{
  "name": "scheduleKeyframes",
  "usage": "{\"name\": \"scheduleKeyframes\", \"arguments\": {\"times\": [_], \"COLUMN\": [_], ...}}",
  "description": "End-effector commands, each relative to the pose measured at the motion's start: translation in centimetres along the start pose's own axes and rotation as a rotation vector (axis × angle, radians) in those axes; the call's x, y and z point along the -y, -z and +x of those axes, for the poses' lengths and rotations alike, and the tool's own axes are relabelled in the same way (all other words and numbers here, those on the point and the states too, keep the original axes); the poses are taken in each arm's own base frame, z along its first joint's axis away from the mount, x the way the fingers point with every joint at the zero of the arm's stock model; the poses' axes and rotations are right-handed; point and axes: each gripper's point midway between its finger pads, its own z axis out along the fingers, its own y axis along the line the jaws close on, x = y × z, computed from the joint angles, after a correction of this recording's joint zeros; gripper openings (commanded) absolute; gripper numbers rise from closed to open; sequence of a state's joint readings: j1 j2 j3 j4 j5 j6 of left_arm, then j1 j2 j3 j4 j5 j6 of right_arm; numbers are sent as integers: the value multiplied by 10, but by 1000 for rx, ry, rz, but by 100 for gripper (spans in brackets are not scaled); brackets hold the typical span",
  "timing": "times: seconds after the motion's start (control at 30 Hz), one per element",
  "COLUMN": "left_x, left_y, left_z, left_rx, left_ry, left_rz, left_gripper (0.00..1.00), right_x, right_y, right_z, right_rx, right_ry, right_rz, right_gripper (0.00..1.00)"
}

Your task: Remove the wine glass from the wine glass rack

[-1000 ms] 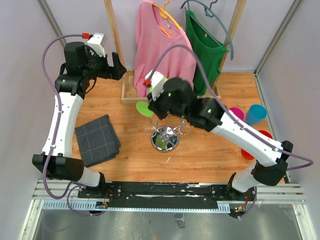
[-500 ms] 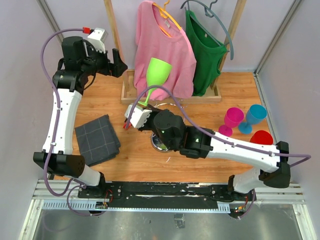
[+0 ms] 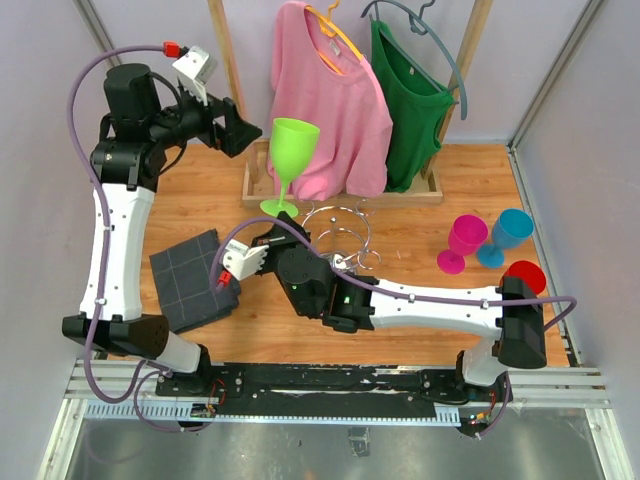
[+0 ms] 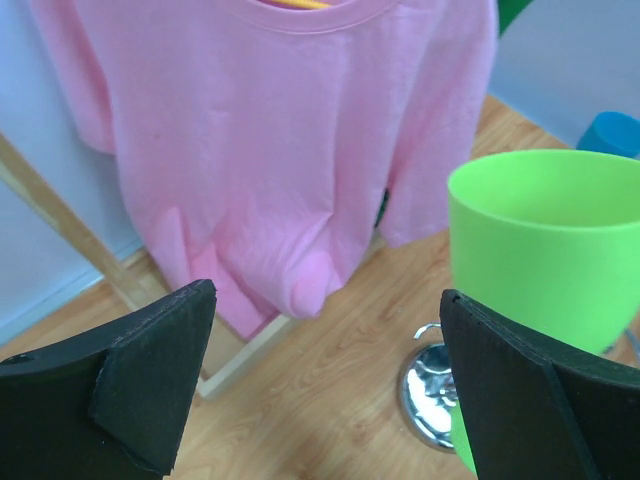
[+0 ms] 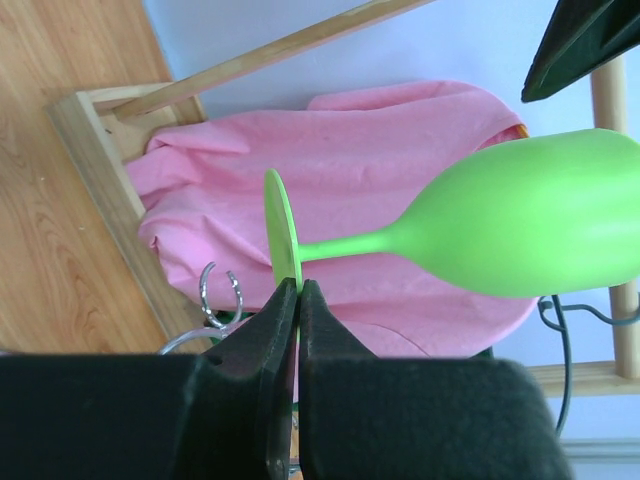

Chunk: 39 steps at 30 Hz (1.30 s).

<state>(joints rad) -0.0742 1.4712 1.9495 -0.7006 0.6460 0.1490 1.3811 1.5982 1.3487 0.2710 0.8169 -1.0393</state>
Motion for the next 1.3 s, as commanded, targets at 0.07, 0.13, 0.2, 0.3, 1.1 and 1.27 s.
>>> {"name": "scheduleKeyframes", "arguments": {"times": [0.07,0.13,0.2,0.3,1.1,1.27], "left_x": [49,60,70,80,119,122], "left_y": [17,21,25,29,-10,-13], "left_z": [0,5,7,4,-5,-7], "left_rx": [19,11,9,18,-13,-15], "left_ry": [68,90,107,110,162,165], "left_rz": [208,262,318,374,651,667], "left_gripper": [99,99,99,99,99,99], "right_x": [33,34,34,34,37,36], "right_y": [4,4,3,1,0,0], "right_z": [-13,-14,-15,-16,-27,-28], "right_rx": [11,13,14,12,29,31], "right_ry": [-51,-50,-47,-43,-19,-15], "right_rz": [112,115,116,118,152,153], "right_gripper": [1,1,1,1,1,1]}}
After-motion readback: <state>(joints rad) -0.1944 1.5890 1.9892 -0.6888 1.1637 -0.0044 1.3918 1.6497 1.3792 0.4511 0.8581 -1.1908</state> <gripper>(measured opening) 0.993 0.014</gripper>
